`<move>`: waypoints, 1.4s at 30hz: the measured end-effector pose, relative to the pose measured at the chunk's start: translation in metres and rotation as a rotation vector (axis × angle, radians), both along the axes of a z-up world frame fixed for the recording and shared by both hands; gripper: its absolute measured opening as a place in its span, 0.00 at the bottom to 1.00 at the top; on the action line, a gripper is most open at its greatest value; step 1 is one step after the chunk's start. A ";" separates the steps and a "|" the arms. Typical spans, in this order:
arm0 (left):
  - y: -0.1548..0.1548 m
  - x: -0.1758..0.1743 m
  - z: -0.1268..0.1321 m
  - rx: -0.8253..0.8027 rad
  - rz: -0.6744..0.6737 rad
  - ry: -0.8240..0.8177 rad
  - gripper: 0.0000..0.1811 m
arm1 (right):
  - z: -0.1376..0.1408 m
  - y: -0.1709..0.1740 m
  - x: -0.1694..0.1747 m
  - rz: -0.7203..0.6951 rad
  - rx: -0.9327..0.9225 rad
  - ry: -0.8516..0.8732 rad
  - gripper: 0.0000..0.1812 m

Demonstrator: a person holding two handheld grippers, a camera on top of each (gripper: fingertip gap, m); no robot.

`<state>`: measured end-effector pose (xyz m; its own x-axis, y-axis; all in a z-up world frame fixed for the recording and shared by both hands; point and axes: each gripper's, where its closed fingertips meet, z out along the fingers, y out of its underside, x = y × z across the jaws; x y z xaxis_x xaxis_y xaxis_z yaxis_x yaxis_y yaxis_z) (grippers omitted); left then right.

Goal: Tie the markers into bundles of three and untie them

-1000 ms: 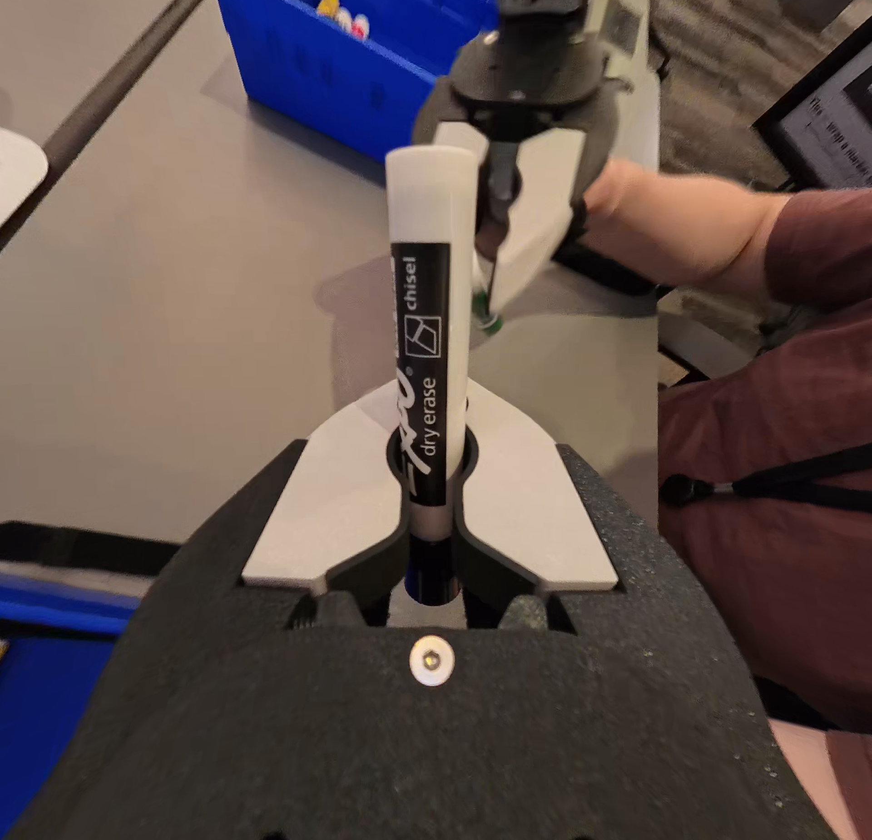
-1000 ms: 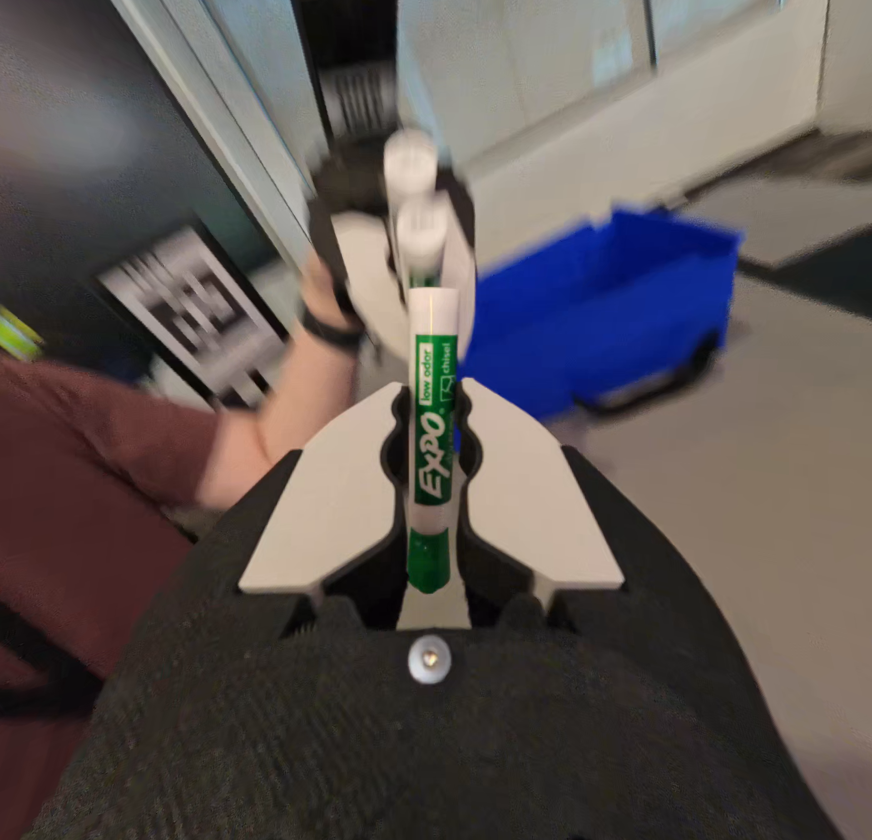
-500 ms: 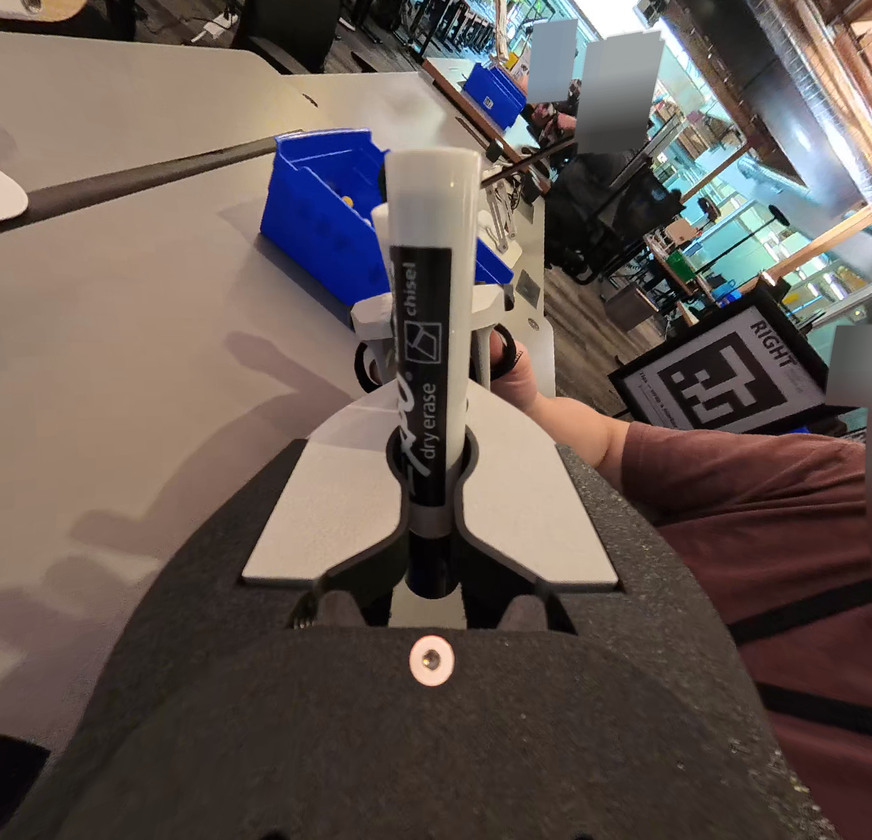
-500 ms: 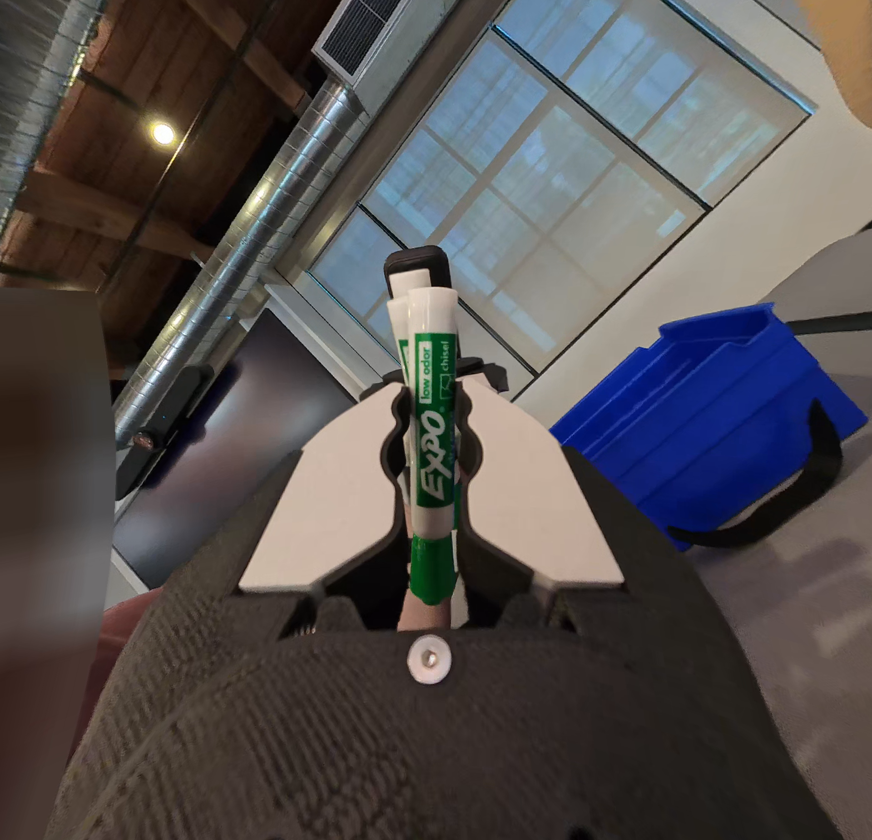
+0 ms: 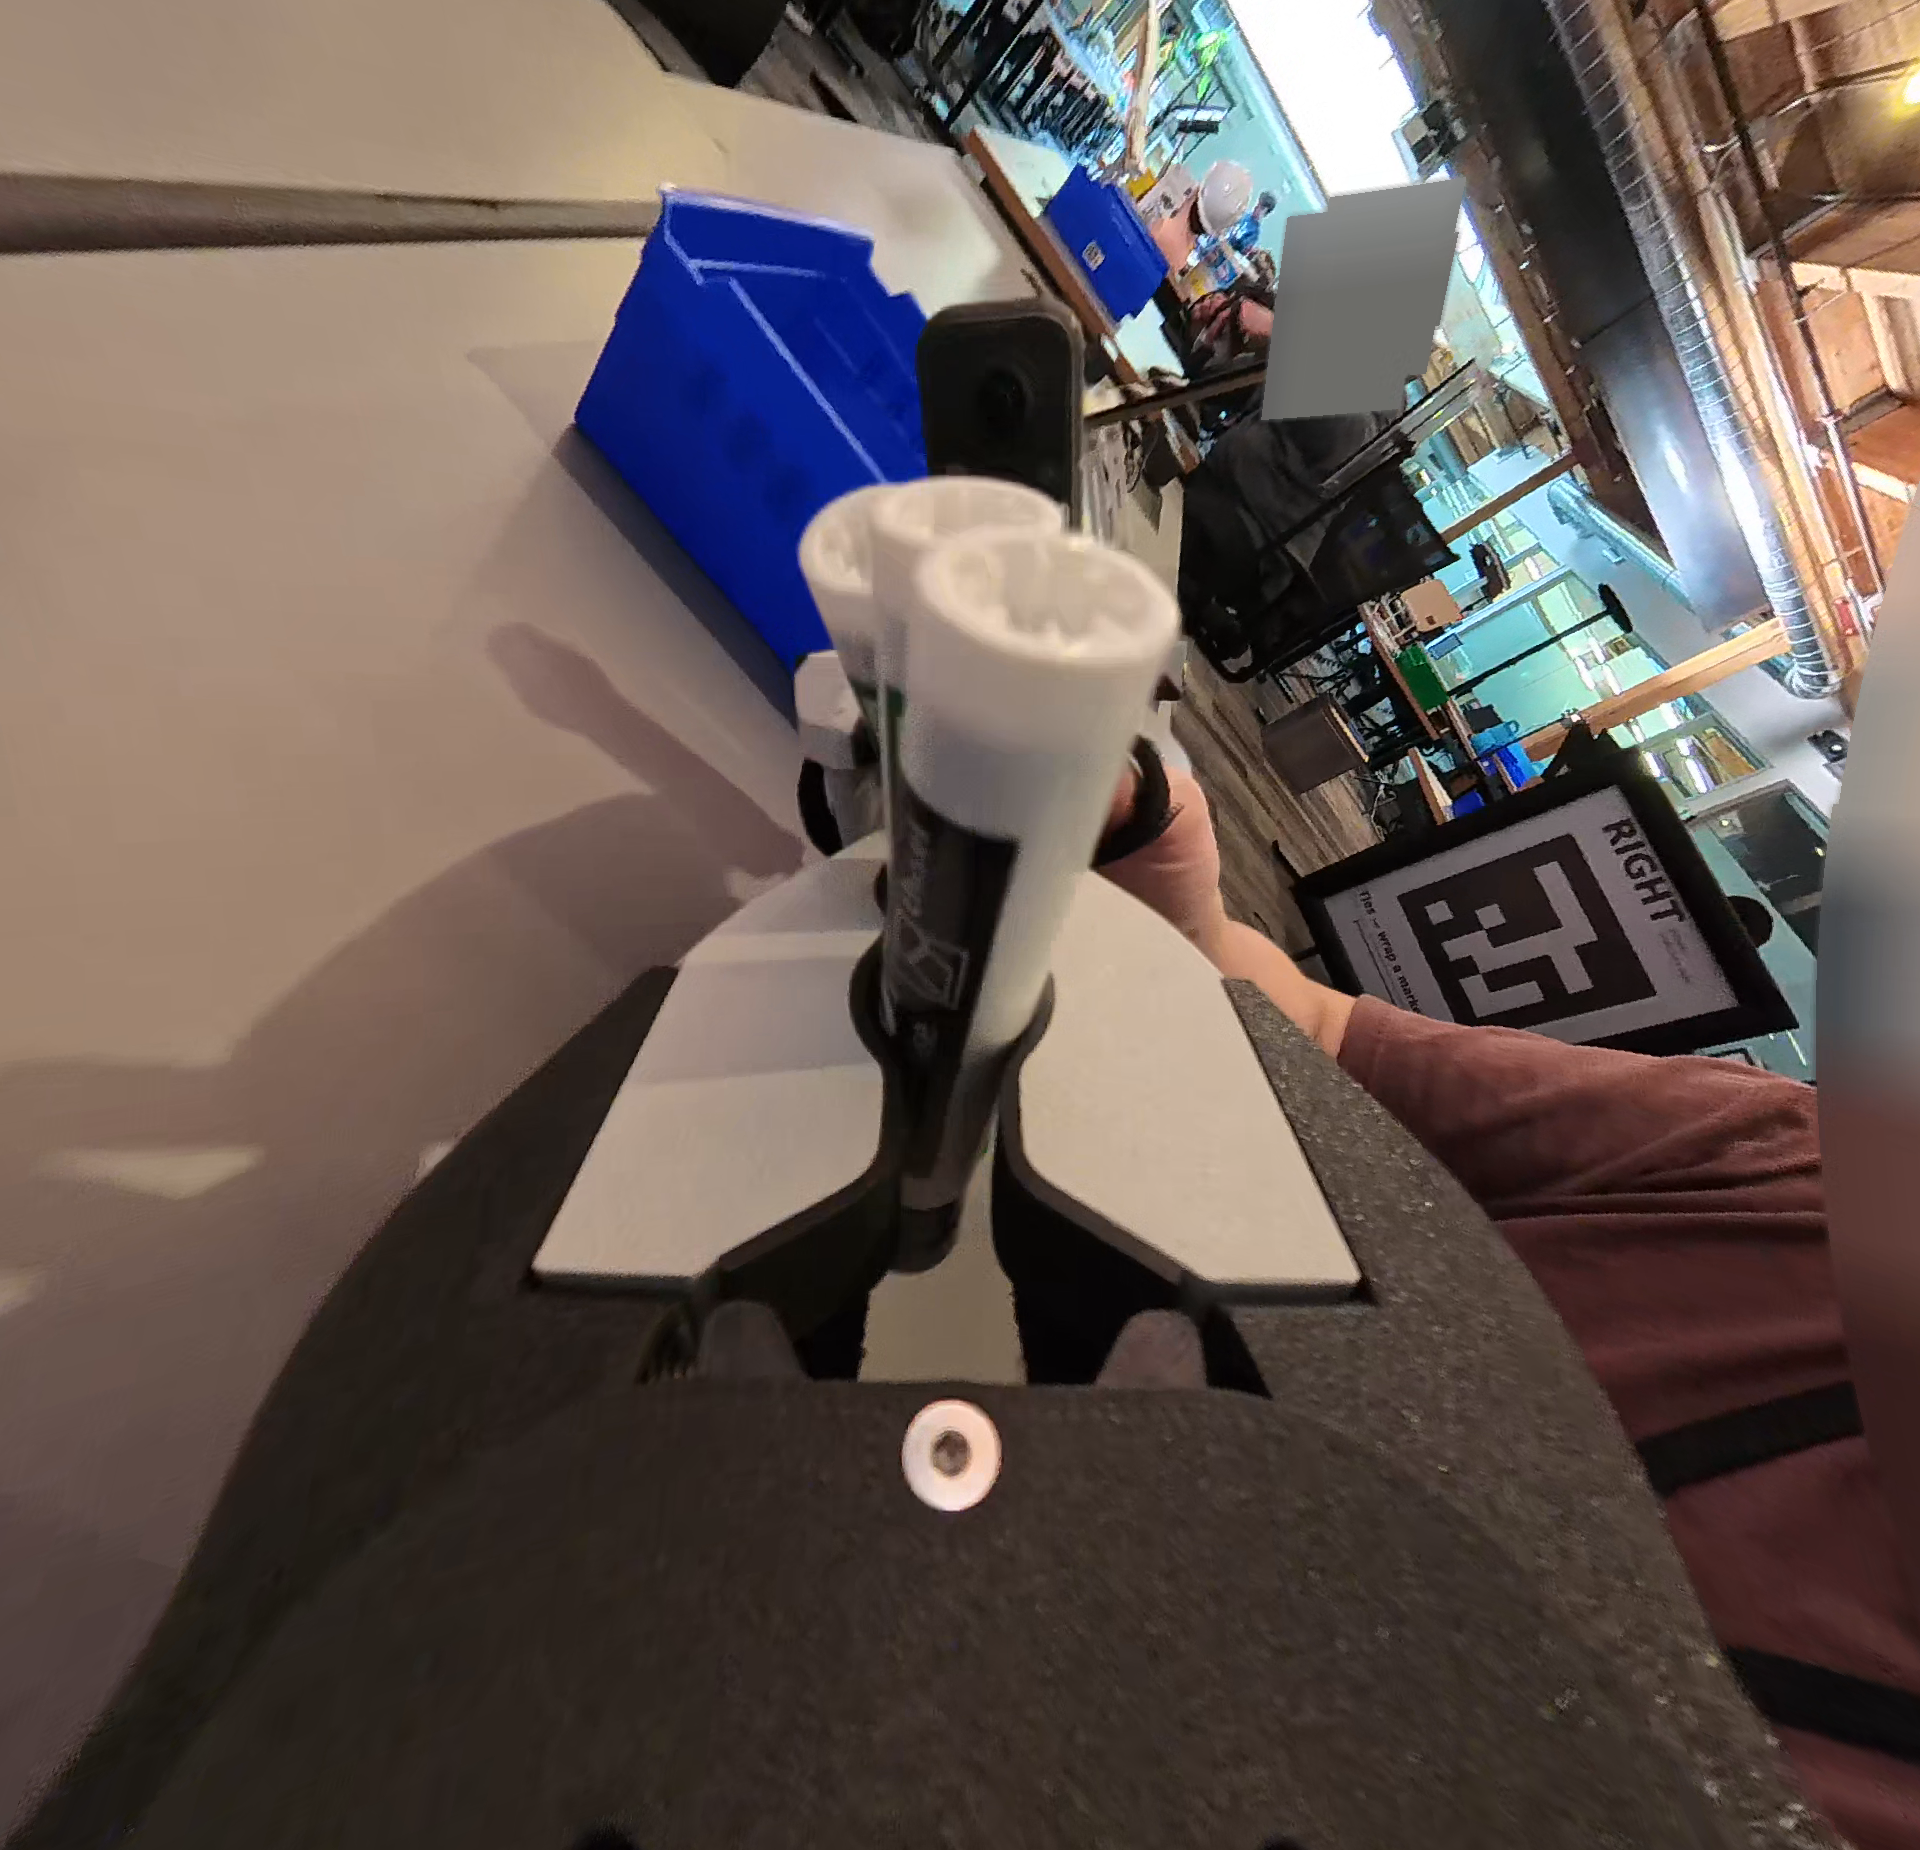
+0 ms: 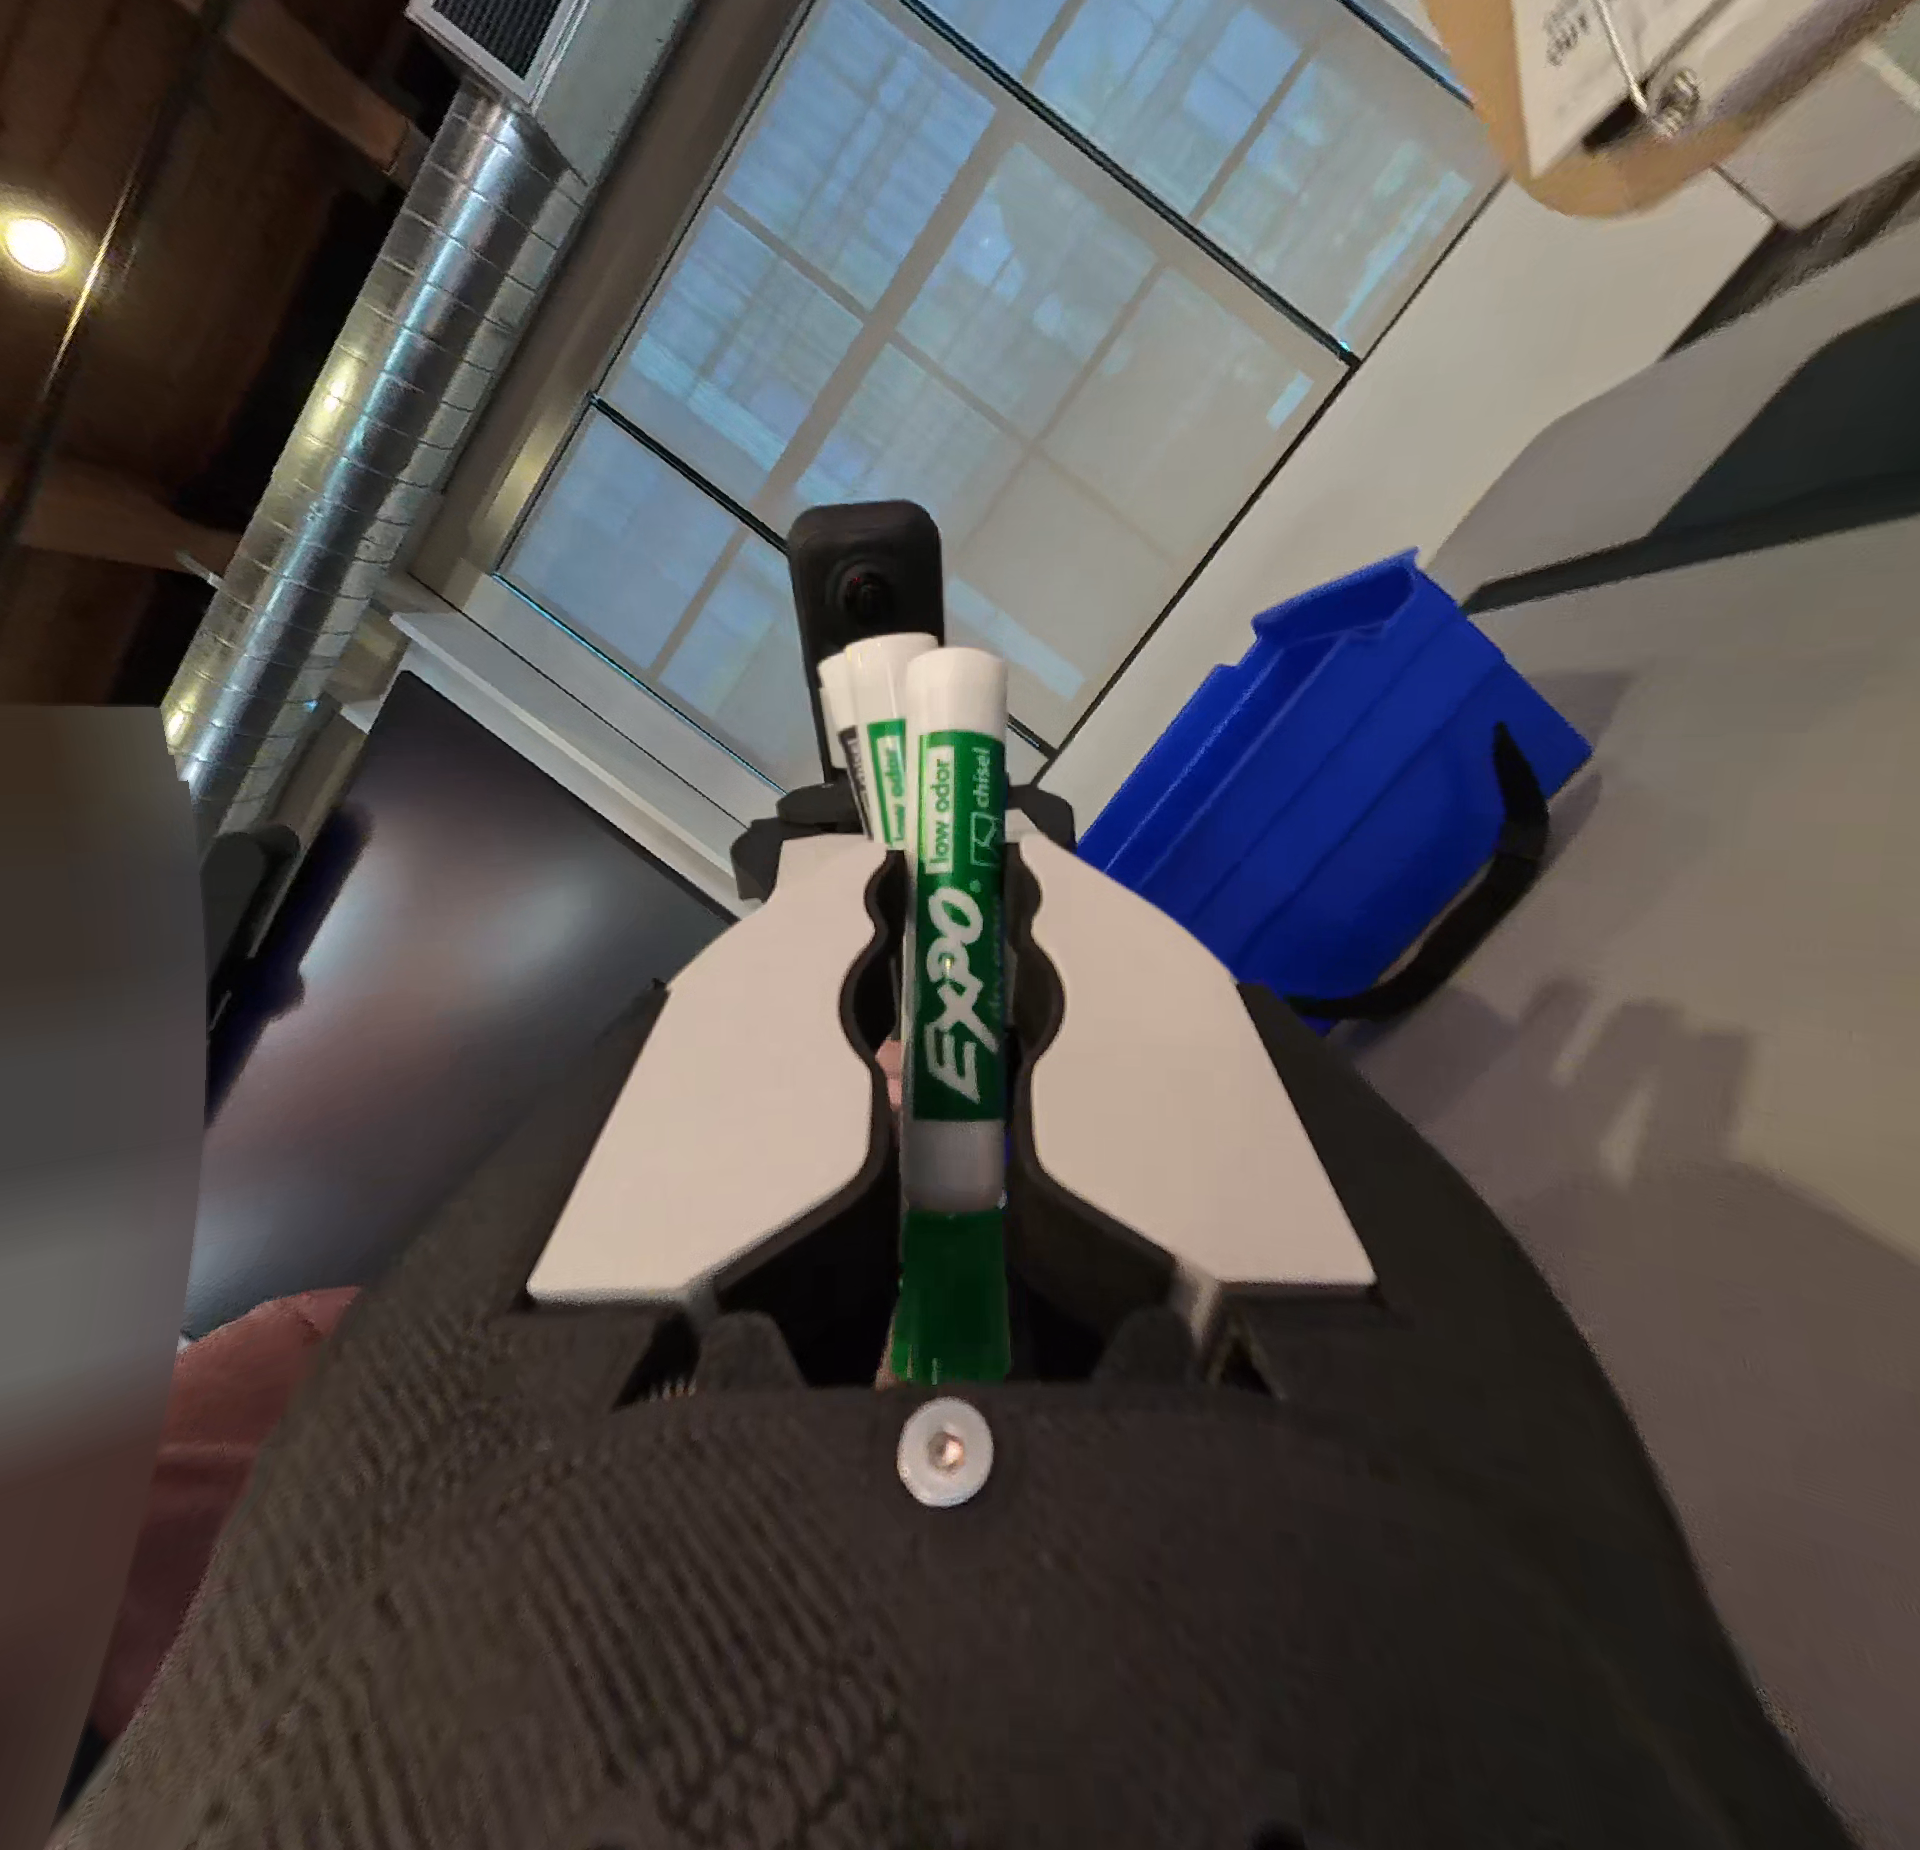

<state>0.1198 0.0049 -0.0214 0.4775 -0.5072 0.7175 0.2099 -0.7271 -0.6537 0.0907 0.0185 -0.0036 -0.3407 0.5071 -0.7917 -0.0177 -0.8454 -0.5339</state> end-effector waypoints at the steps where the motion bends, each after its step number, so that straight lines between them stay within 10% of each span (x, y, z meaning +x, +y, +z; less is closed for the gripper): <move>1: 0.000 -0.001 -0.005 -0.019 -0.001 0.013 0.08 | -0.005 0.000 -0.001 0.006 -0.022 -0.013 0.11; 33: 0.001 0.031 -0.040 -0.157 -0.071 -0.077 0.08 | -0.042 -0.001 0.037 0.050 -0.135 -0.115 0.11; 42: 0.006 0.002 -0.028 -0.102 0.014 -0.006 0.08 | -0.108 0.008 0.036 -0.052 0.176 -0.595 0.11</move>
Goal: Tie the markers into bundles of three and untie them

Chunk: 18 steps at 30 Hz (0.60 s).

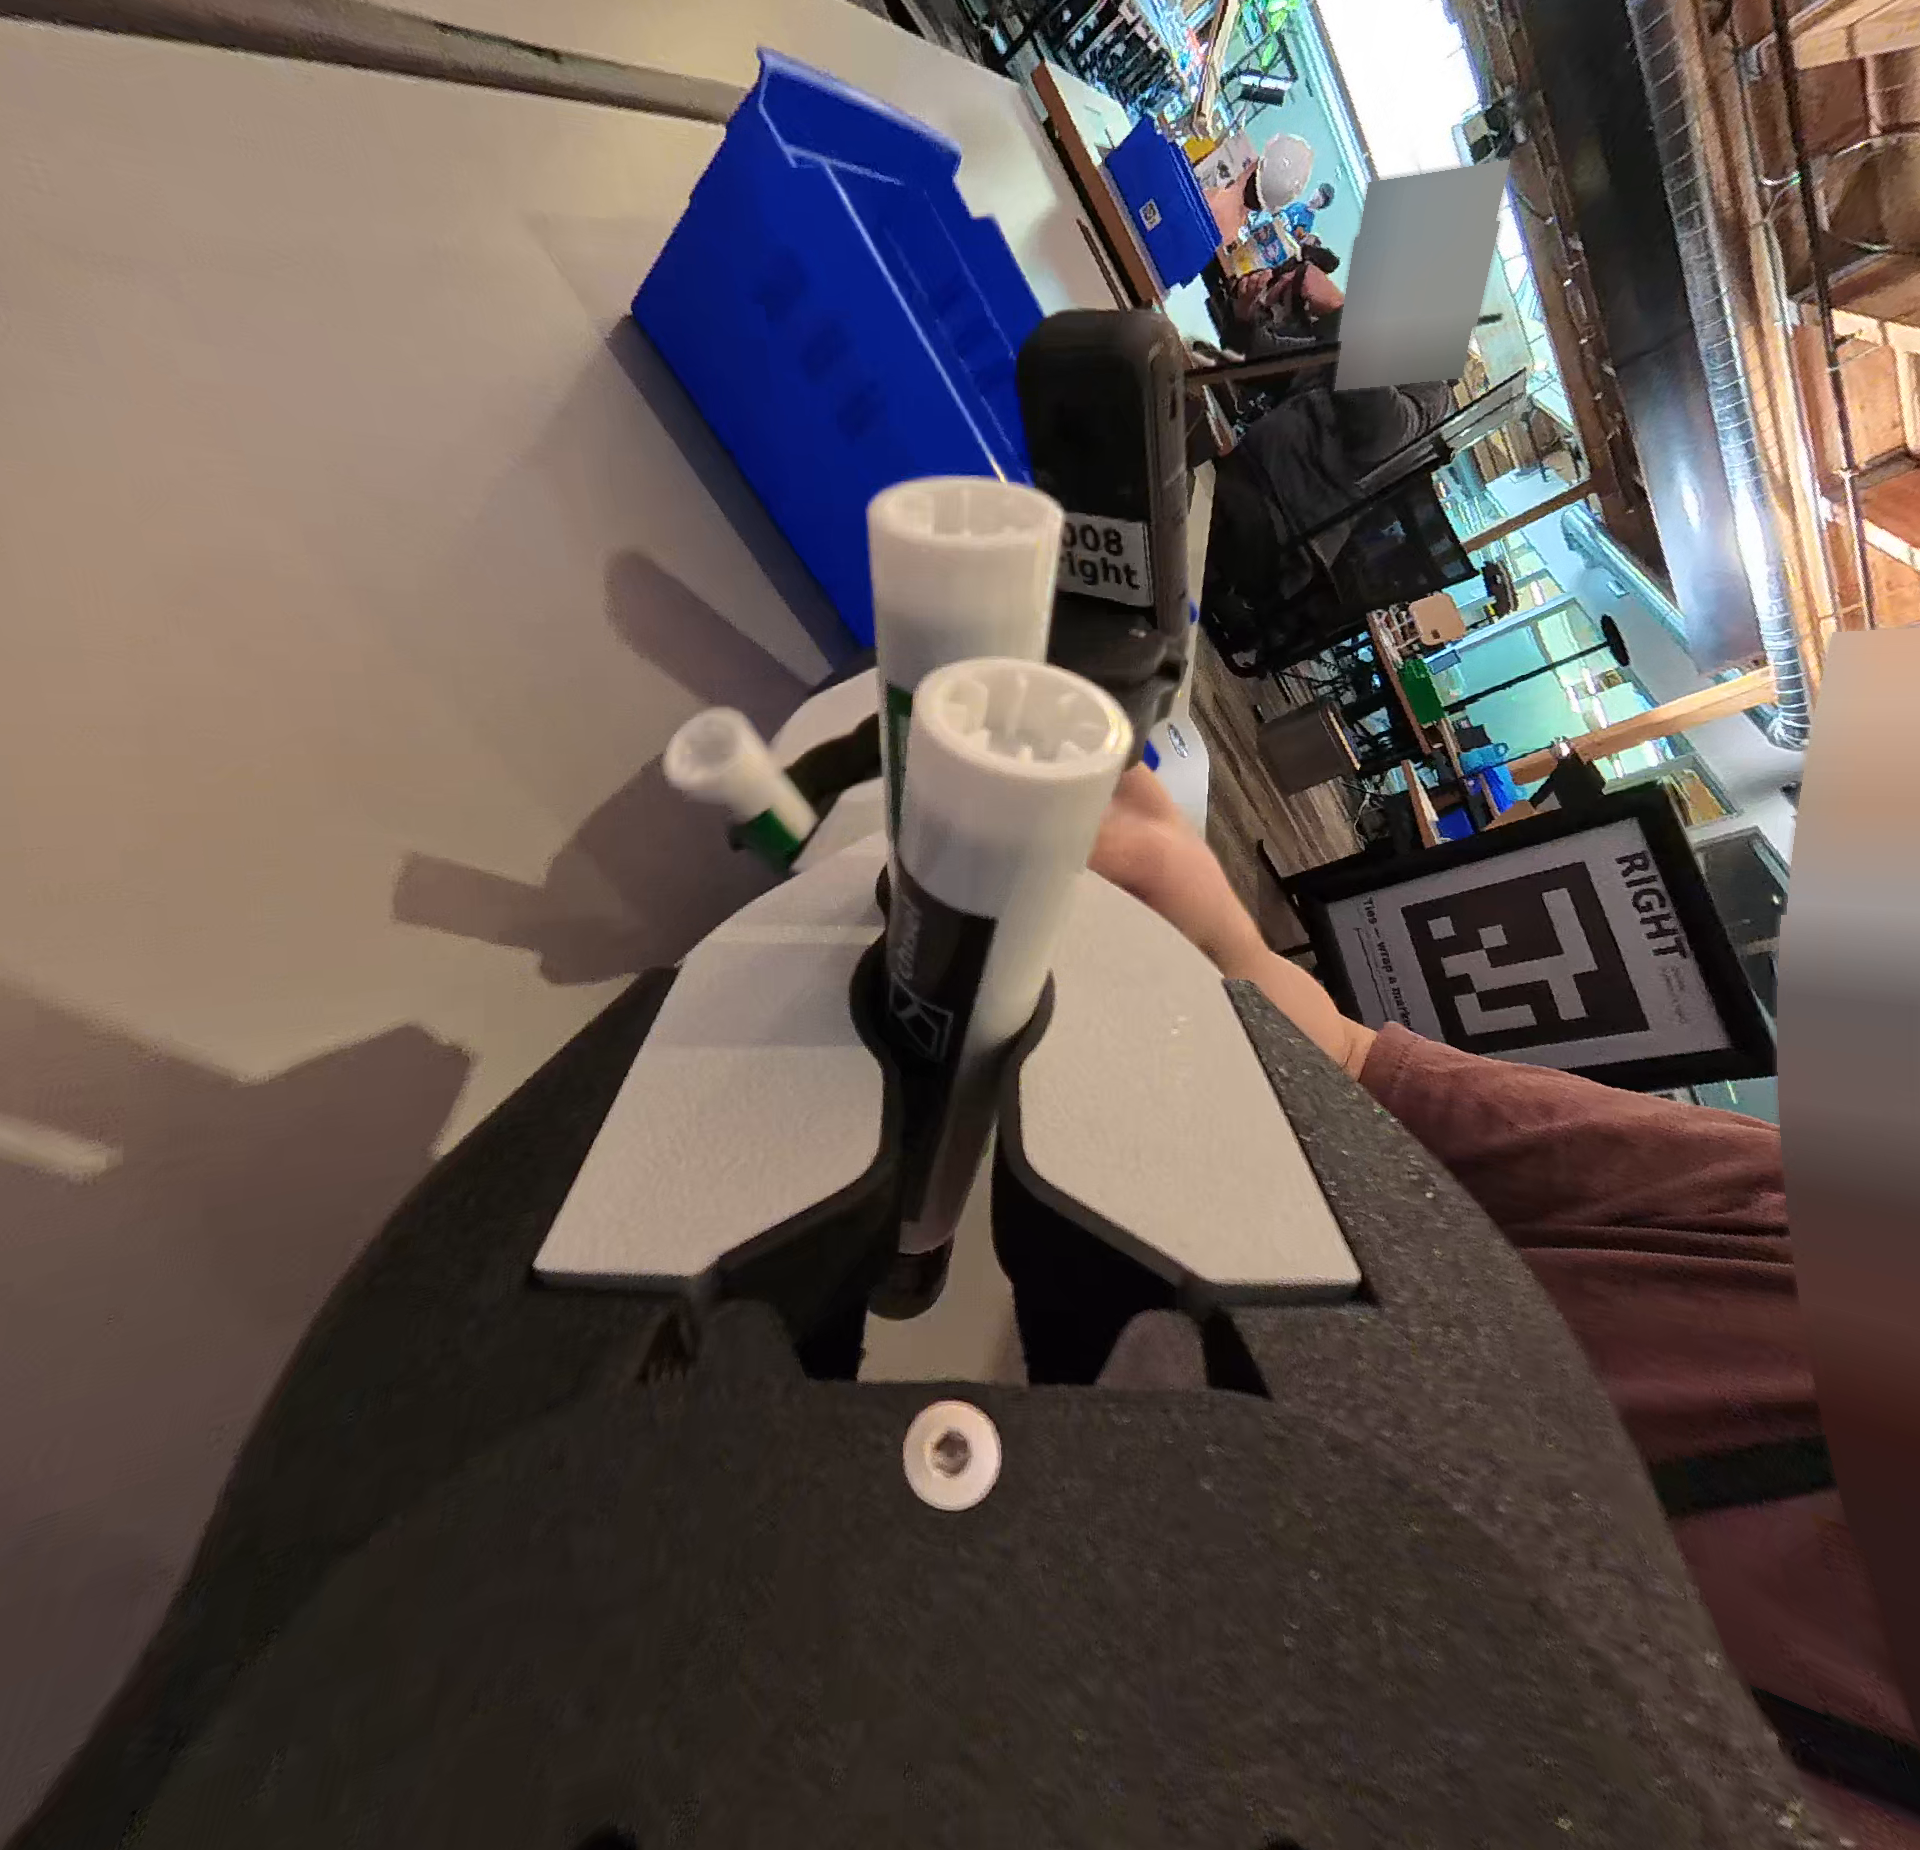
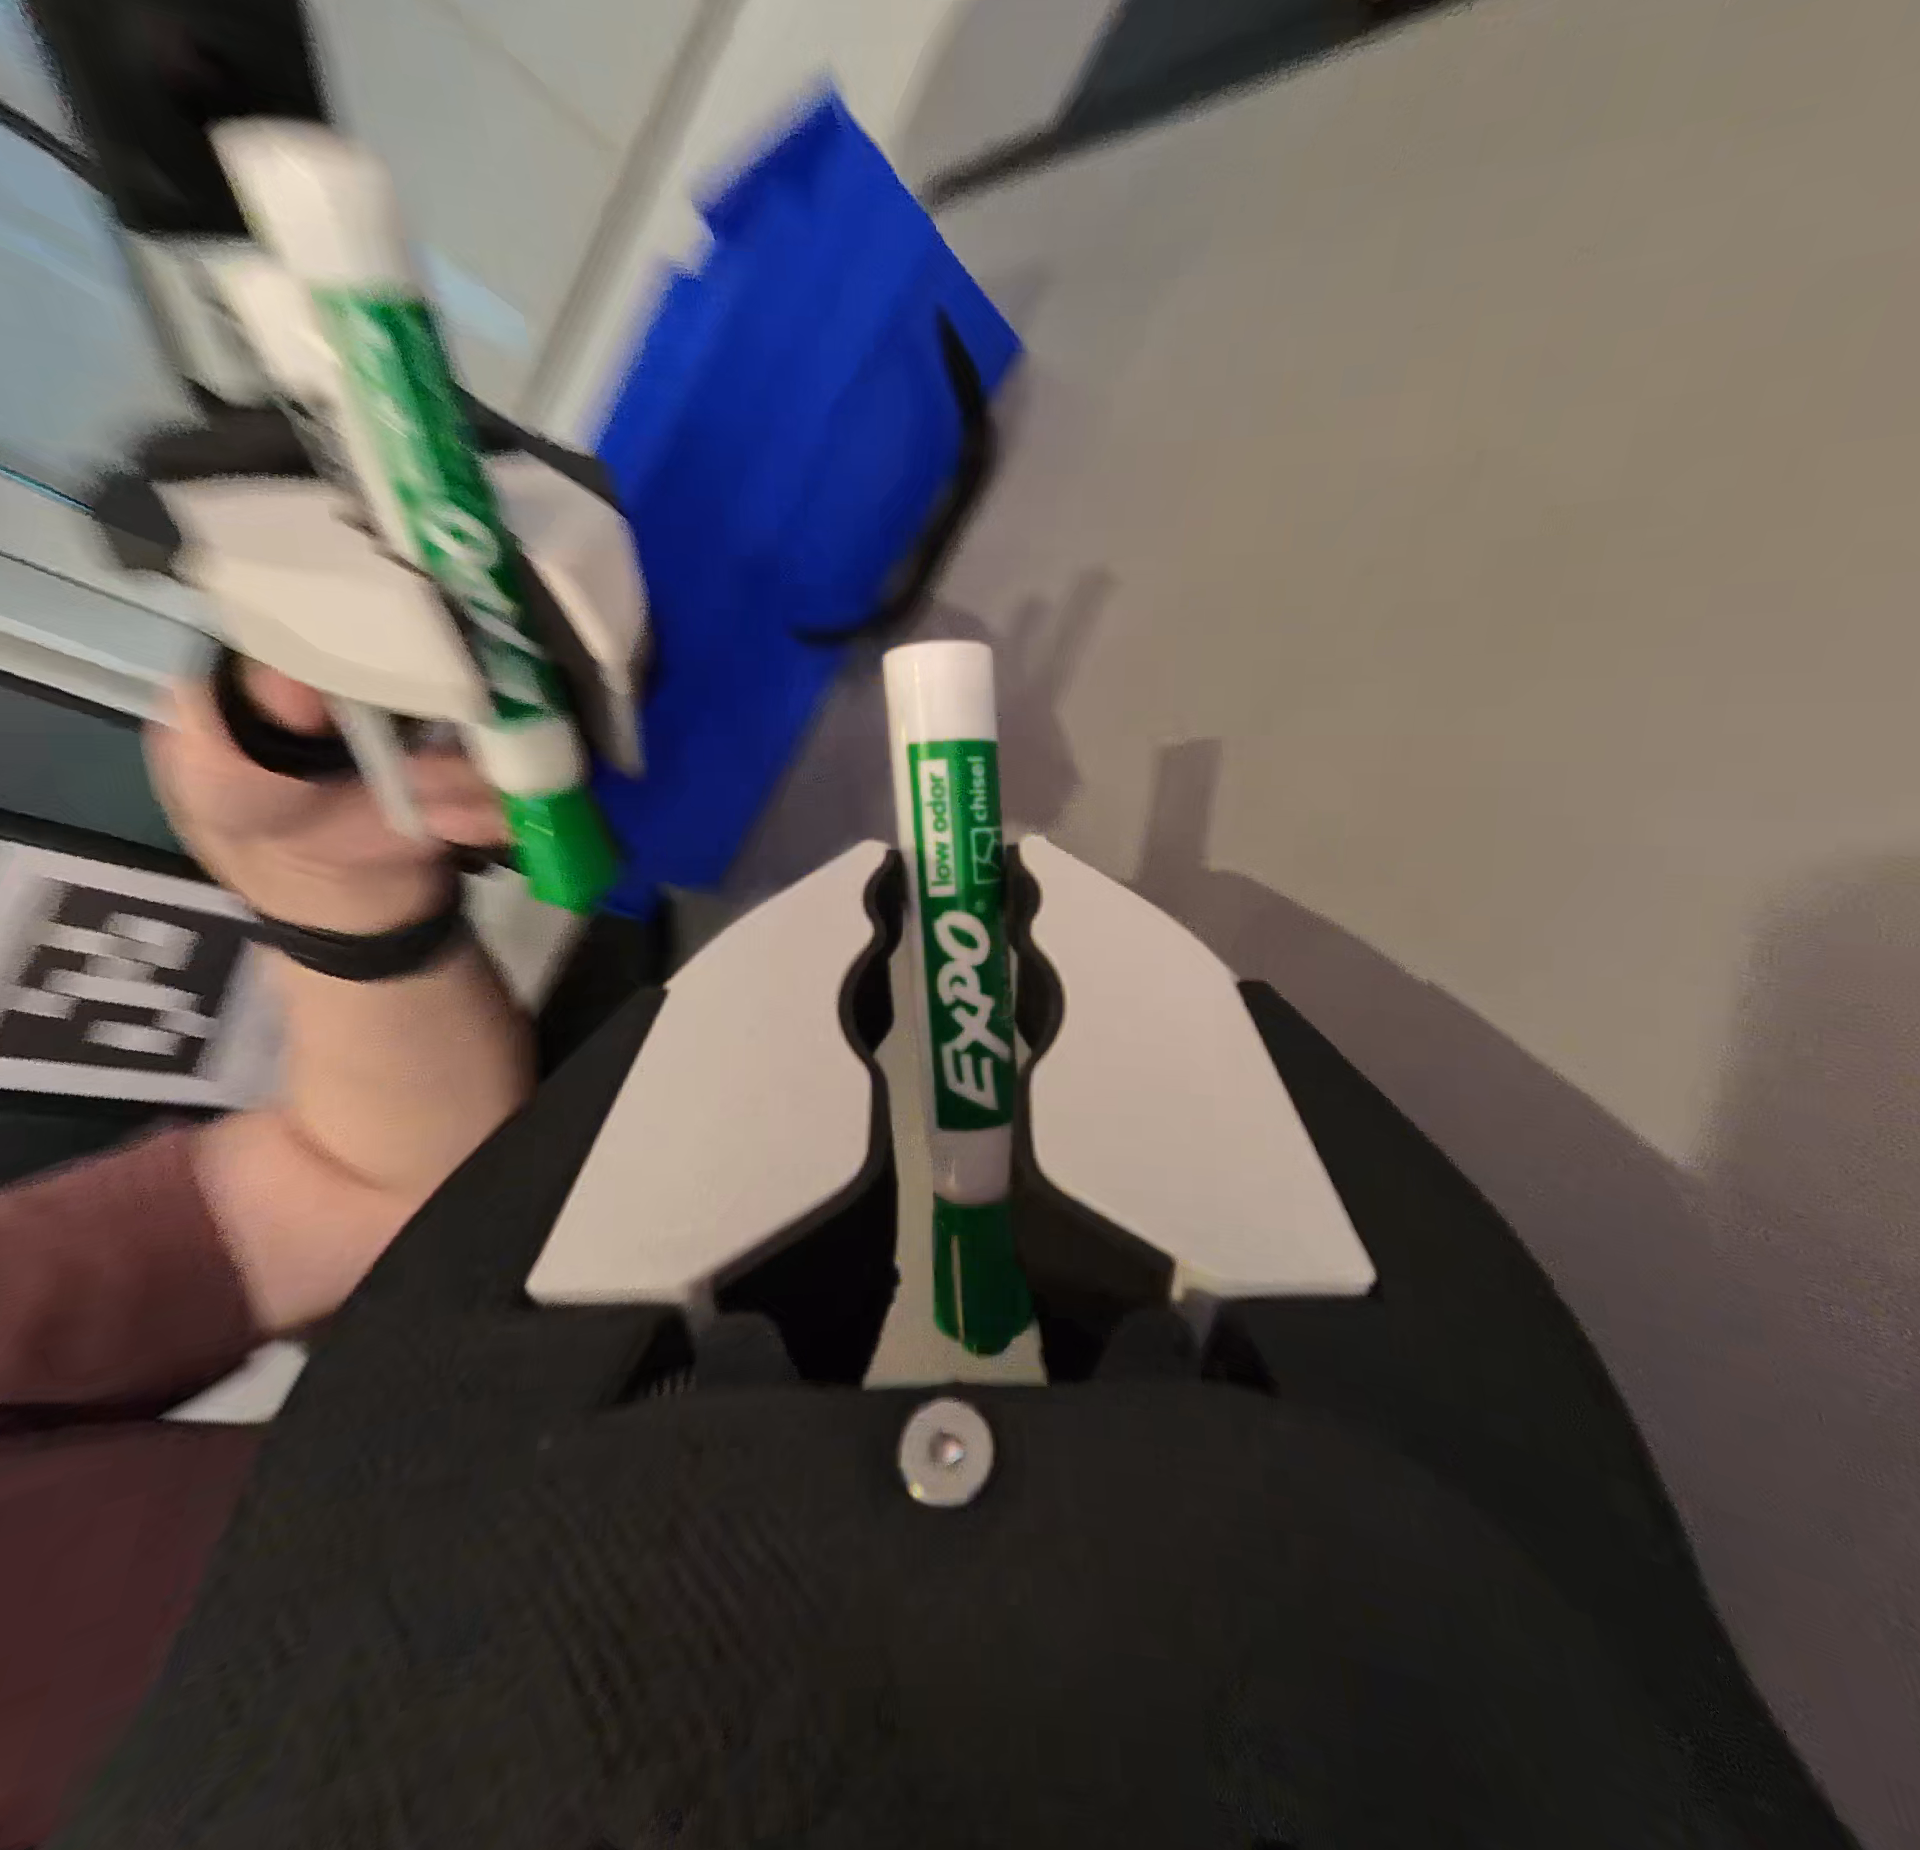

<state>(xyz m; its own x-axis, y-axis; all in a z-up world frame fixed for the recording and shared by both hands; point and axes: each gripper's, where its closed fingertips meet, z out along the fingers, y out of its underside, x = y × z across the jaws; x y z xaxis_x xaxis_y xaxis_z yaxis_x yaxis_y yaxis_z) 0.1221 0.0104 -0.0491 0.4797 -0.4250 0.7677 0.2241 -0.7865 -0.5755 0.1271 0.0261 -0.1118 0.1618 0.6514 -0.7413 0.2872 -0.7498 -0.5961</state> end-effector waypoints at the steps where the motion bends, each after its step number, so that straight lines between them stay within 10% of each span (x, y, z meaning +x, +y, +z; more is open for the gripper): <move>1: 0.000 -0.002 0.003 0.005 0.005 -0.006 0.08 | -0.011 0.000 0.002 0.015 0.065 -0.097 0.11; 11: 0.001 -0.006 0.008 0.010 0.023 -0.035 0.08 | -0.063 0.007 0.014 0.051 0.458 -0.564 0.15; 18: 0.002 -0.003 0.008 0.010 0.023 -0.057 0.08 | 0.038 -0.009 -0.009 0.004 0.486 0.005 0.22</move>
<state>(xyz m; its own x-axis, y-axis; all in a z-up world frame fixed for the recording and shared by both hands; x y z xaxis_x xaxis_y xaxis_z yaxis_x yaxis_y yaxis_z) 0.1192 0.0126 -0.0414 0.4452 -0.4224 0.7895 0.2743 -0.7750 -0.5693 0.1184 0.0172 -0.0734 0.1560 0.9231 -0.3515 0.2858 -0.3828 -0.8785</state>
